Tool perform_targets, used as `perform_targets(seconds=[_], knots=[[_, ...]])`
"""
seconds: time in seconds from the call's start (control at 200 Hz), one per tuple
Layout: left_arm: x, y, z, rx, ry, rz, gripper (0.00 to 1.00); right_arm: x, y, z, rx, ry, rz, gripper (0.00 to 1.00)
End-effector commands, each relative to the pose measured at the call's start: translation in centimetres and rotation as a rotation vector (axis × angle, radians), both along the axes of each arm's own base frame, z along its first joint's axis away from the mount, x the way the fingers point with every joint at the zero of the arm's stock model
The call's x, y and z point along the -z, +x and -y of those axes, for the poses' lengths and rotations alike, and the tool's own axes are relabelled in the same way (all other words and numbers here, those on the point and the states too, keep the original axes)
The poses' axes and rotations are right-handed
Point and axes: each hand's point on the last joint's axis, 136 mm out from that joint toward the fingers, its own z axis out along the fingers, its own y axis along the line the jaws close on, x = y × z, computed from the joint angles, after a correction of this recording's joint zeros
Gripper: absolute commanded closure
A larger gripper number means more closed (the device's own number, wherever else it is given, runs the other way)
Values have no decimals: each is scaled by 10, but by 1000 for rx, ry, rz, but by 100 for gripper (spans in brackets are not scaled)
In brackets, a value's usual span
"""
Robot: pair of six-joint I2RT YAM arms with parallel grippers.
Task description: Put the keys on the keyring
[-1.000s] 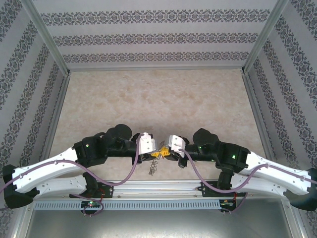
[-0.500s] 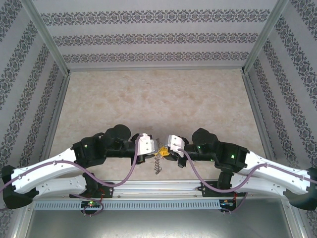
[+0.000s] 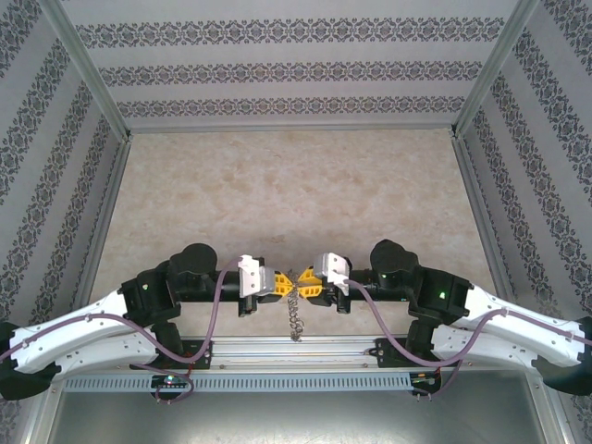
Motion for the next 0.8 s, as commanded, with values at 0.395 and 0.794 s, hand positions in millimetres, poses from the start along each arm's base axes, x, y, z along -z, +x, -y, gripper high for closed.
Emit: perform_targets(seconds=[0.395,0.794], knots=[[-33,-13,3,63,-185,35,100,-5,-10,-6,-61,45,-7,94],[5,23,-5,-120,170,33,81,0,20,10,117,-58,64,100]])
